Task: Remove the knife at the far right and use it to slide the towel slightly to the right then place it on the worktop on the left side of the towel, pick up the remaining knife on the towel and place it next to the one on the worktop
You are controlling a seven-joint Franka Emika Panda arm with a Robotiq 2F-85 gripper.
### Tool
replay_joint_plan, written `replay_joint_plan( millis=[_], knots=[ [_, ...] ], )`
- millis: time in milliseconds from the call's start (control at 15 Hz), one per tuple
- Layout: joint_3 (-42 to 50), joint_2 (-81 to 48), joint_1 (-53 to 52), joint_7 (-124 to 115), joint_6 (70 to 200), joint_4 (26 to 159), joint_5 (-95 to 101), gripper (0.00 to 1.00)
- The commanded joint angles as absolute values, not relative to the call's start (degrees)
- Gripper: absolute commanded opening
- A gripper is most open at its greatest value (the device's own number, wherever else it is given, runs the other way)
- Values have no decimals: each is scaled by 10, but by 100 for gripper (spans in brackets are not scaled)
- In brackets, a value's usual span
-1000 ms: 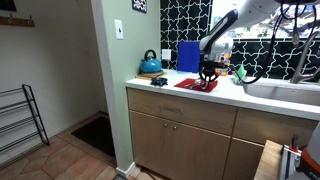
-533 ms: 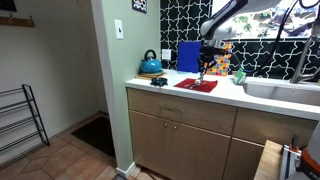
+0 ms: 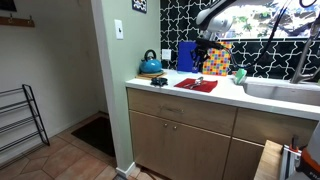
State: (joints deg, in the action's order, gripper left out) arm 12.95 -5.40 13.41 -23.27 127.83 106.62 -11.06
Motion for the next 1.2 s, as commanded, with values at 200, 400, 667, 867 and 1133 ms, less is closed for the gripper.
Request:
replay_joint_plan(
  millis=[200, 400, 667, 867, 1133],
  knots=[
    [128, -95, 136, -207, 1257, 1025, -137, 5],
    [119, -150, 135, -185, 1255, 982, -143, 5],
    [95, -233, 142, -147, 1258, 914, -176, 5],
    [81, -287, 145, -149, 1256, 857, -193, 5],
    [74, -343, 150, -164, 1250, 795, -198, 5]
  ],
)
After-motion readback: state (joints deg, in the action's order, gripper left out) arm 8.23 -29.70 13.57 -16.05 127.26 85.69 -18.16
